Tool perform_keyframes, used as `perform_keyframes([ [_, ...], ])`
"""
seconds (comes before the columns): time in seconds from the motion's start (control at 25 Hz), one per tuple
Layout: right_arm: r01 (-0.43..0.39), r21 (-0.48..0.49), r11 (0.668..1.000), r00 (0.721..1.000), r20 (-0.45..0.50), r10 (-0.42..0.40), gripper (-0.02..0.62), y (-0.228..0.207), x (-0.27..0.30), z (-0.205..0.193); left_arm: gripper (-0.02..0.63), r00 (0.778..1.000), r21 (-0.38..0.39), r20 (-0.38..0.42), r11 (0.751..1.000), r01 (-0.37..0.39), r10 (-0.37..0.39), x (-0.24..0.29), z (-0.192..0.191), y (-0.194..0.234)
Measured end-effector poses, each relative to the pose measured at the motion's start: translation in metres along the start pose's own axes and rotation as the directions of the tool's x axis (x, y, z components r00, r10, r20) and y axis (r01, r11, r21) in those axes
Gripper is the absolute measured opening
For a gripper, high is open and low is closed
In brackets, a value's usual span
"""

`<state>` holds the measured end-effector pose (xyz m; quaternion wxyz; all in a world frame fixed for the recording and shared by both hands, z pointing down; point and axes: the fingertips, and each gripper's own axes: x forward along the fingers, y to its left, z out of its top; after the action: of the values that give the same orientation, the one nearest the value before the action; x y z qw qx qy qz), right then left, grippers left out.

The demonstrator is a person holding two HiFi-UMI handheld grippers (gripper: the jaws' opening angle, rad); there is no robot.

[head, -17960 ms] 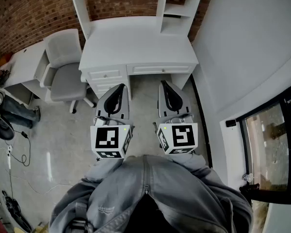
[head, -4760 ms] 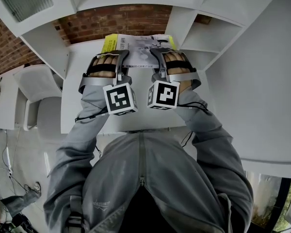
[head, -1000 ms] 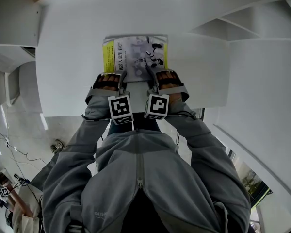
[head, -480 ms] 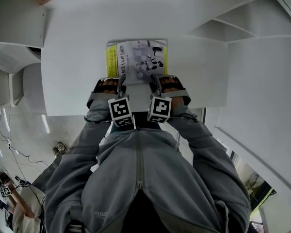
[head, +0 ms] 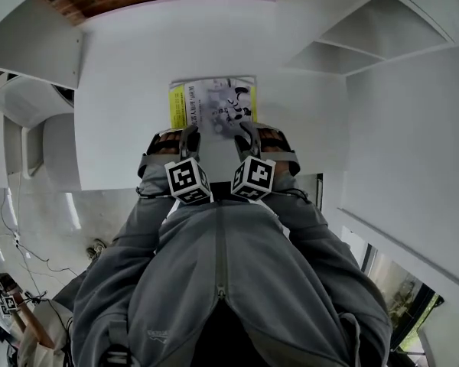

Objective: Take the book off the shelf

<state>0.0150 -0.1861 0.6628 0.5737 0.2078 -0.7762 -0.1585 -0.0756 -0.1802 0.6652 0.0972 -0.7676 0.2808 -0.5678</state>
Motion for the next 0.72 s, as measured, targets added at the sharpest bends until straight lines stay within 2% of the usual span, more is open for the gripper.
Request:
perform_keyframes([
  [0.2, 0.127, 0.085, 0.988, 0.989, 0.059, -0.133, 0.155, -0.039, -0.027, 0.011, 0.023, 0.995, -0.146, 0.075, 0.988, -0.052, 0.063, -0.022, 0.017, 0.033],
  [0.4, 0.244, 0.137, 0.960, 0.960, 0.109, -0.259, 0.106, -0.074, -0.063, 0.029, 0.008, 0.978, -0.242, 0.125, 0.961, -0.136, 0.170, -0.058, 0.029, 0.072],
  [0.56, 0.290, 0.268, 0.919, 0.919, 0.190, -0.345, 0.083, -0.100, -0.097, 0.050, 0.008, 0.942, -0.355, 0.183, 0.912, -0.205, 0.283, -0.093, 0.040, 0.106],
  [0.72, 0.364, 0.364, 0.857, 0.849, 0.249, -0.466, 0.066, -0.132, -0.134, 0.066, 0.008, 0.881, -0.419, 0.230, 0.859, -0.294, 0.414, -0.132, 0.052, 0.140],
])
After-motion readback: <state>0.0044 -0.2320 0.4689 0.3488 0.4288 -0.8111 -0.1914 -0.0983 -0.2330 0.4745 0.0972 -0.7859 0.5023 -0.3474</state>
